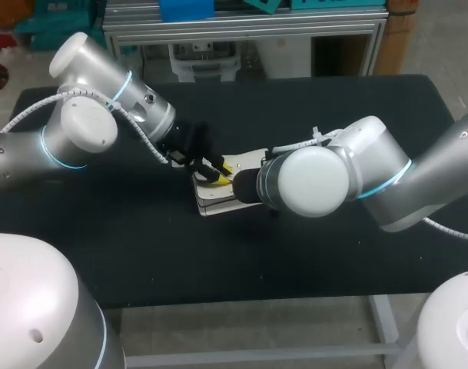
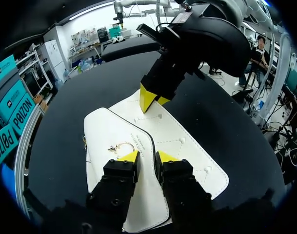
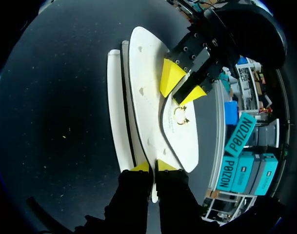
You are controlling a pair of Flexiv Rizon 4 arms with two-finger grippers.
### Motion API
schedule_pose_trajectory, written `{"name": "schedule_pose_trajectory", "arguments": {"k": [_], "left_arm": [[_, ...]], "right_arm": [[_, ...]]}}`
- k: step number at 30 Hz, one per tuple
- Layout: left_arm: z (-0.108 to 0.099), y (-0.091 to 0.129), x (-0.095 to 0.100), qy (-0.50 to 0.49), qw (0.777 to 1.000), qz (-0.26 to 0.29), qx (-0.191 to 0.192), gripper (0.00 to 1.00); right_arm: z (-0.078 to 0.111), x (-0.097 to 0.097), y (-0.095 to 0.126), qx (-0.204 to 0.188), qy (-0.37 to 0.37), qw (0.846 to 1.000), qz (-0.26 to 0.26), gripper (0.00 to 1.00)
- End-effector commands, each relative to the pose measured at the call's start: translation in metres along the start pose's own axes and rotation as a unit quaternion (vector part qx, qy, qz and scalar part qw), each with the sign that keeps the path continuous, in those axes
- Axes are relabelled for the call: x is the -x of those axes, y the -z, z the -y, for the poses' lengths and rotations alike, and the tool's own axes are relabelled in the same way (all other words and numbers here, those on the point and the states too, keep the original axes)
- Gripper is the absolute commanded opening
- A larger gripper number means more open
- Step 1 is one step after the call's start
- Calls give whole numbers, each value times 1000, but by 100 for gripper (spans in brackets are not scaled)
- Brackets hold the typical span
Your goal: Pick up the bag, open it, inspect its contents, close it, and place it on the opposite side
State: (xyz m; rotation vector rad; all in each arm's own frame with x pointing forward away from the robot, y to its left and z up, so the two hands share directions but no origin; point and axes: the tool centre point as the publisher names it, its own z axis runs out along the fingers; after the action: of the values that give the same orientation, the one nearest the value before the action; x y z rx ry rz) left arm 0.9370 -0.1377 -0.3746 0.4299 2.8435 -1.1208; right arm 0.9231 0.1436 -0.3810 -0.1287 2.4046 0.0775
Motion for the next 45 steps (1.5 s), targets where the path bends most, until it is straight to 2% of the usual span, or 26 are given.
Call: {"name": "schedule_pose_trajectory", "arguments": {"k": [1,6,11,15,19,21,25,27,28,35,41,45], "left_arm": [[0,11,-4,-8,1000,11,-13,40],[8,30,-3,-26,999,22,-29,42],[11,33,-2,-36,998,29,-37,44],[14,41,7,-26,998,26,-58,45],[19,52,15,-2,998,29,-61,49],[21,54,16,10,998,31,-53,69],[24,55,18,33,998,25,-55,97],[24,57,20,43,997,24,-55,100],[24,58,20,50,997,21,-56,100],[25,67,17,94,994,22,-59,100],[23,79,13,154,985,23,-68,100],[18,89,9,224,972,28,-64,100]], "right_arm": [[-1,0,-1,0,-1,1000,2,0],[-1,0,-1,0,-1,1000,2,0],[-1,0,-1,0,-1,1000,2,0],[-1,0,-1,0,-1,1000,2,0],[-1,0,-1,0,-1,1000,2,0],[-1,0,-1,0,-1,1000,2,0],[-5,2,3,8,5,1000,5,0],[-7,0,5,10,6,1000,6,49],[-7,-1,7,10,6,1000,6,100],[-8,6,36,41,-17,999,16,100],[1,23,58,77,-49,996,-16,100],[11,37,68,100,-70,991,-47,100]]}}
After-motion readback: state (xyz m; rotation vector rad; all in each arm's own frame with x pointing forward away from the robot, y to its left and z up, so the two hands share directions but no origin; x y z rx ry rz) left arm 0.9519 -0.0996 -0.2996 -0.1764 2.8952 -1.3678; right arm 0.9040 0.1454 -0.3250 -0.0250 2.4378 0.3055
